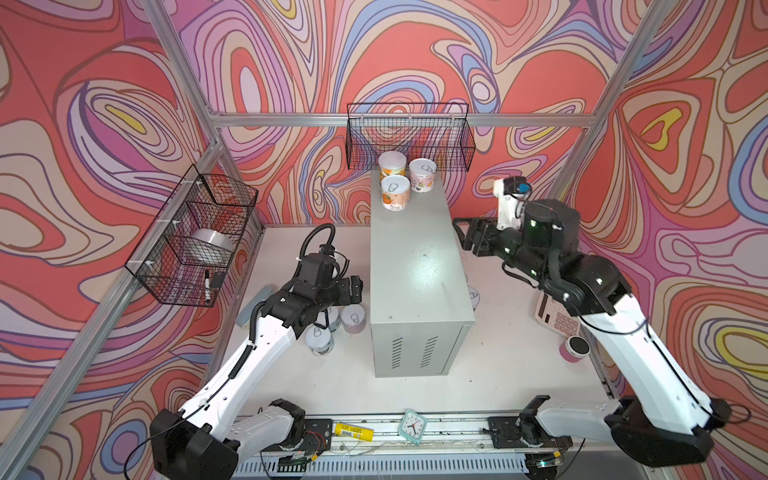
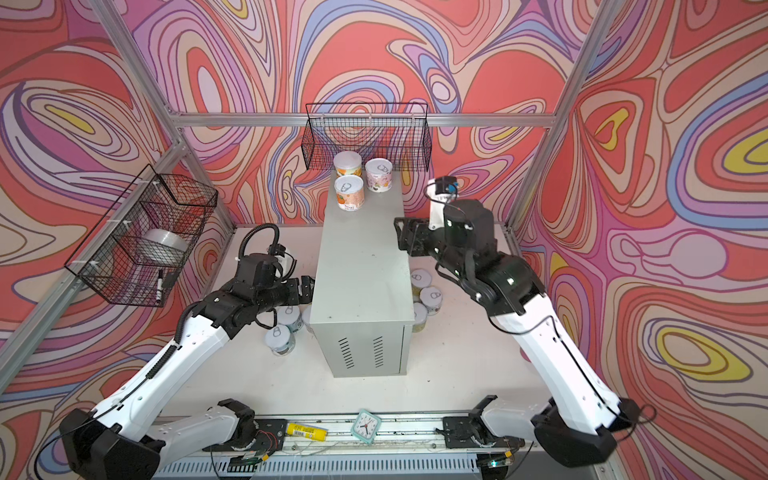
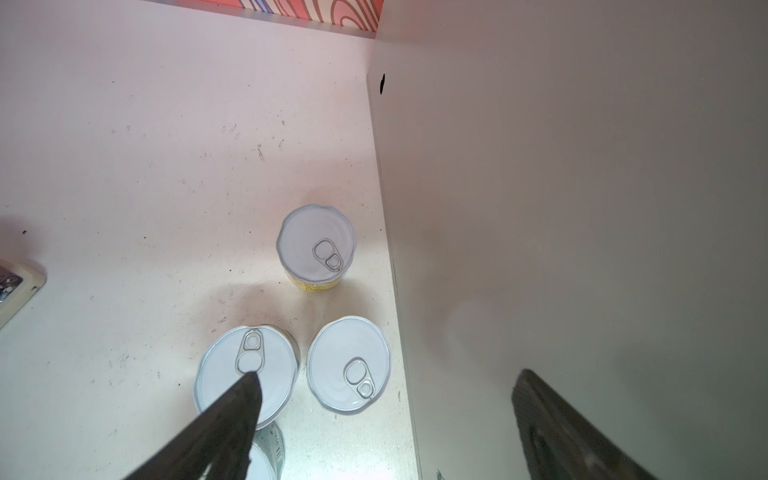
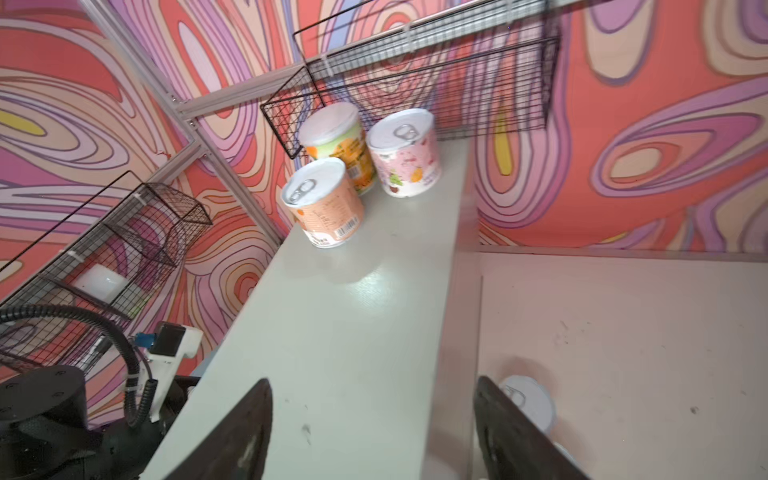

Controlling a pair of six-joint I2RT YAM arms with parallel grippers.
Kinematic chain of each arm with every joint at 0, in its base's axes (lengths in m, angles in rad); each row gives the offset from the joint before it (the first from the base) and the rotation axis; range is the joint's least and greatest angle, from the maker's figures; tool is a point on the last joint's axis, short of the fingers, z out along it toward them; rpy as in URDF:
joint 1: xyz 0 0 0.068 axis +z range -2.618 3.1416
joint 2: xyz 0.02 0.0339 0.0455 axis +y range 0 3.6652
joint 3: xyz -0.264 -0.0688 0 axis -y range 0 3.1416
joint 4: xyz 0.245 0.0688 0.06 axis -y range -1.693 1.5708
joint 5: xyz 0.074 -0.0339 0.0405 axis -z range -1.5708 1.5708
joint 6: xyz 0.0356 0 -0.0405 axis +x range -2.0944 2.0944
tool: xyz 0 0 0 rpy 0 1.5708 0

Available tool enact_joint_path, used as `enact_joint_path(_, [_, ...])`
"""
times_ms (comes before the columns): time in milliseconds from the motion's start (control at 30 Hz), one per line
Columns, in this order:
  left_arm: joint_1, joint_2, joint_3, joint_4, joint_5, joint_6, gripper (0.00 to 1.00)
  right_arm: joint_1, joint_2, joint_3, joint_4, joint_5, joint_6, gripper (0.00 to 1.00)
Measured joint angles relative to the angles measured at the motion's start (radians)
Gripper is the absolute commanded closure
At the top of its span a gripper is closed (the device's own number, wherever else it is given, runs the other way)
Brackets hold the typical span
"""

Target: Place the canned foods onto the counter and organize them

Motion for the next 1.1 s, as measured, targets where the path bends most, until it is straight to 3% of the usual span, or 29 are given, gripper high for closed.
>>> enact_joint_path(100, [-0.001,-0.004,-0.025,-0.005,-0.003,-0.01,0.05,-0.063,-0.1,-0.145,-0.014,0.03,0.02,0.16])
enact_joint_path(300, [-0.008,-0.037,-0.06,-0.064,-0.05,-0.046,0.04,-0.275,-0.165,-0.43,-0.014,-0.055,0.069,0.14])
enact_joint_path(700, [-0.068,-0.115,-0.202,-0.201,-0.216,-0.144,0.03,-0.288,-0.179,-0.669,0.037,-0.159,0.121,0.14])
enact_joint_path(1100, [-0.068,-0.116,-0.352,-0.163,-0.29,-0.225,0.02,-0.288,-0.199,-0.699,0.046,-0.163,0.138,0.14])
